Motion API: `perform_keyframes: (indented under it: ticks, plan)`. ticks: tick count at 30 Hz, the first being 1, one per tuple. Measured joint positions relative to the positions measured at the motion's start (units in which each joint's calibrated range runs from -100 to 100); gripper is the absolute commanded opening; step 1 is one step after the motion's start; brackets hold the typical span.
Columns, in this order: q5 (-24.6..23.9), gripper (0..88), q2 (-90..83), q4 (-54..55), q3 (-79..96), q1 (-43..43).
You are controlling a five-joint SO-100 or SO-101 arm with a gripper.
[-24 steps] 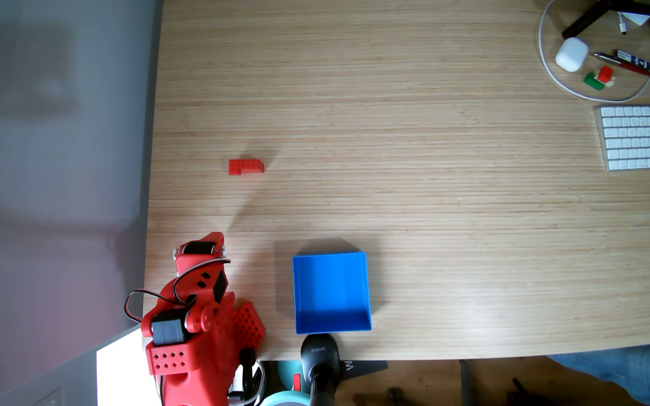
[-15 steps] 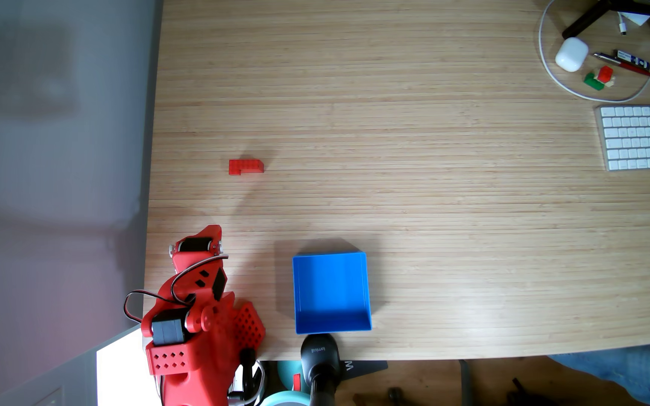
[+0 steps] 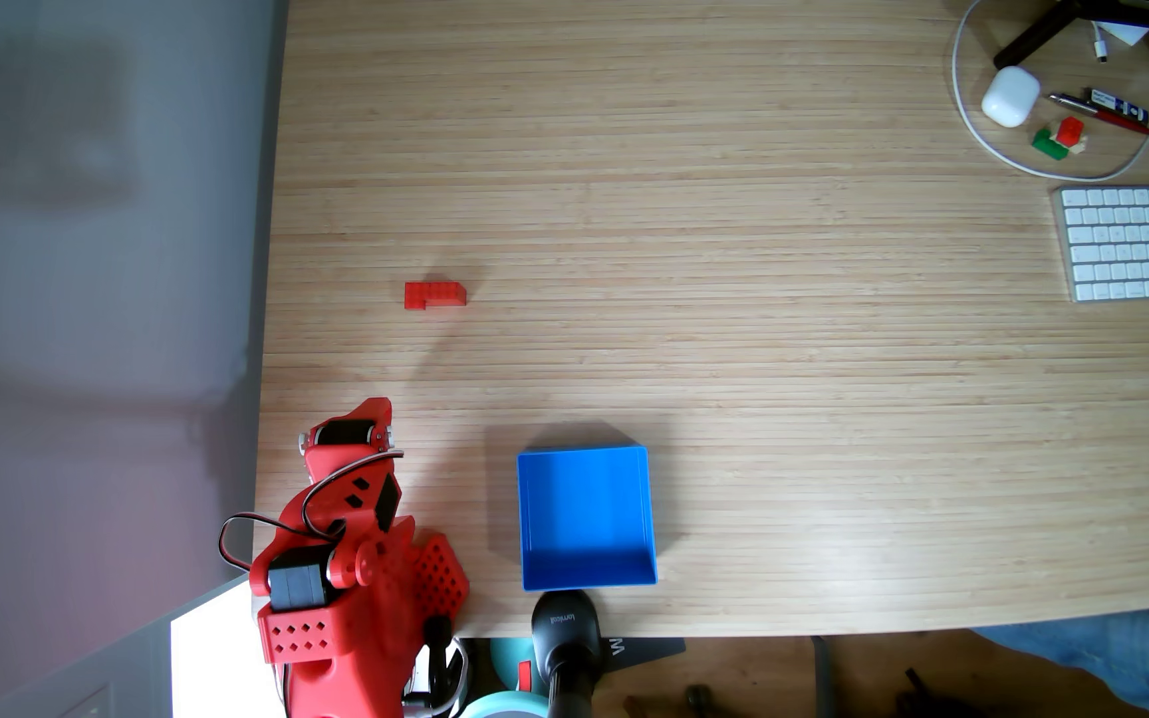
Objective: Put the red lego brick in blue bin
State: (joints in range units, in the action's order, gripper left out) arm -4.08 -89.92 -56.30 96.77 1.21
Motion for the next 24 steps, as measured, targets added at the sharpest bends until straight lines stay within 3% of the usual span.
perform_keyframes:
  ticks: [12, 24]
  plan:
    - [1.4, 1.8, 6.5, 0.8, -13.7, -0.2]
    - [3.3, 24.4, 43.2, -0.6, -42.4, -8.6]
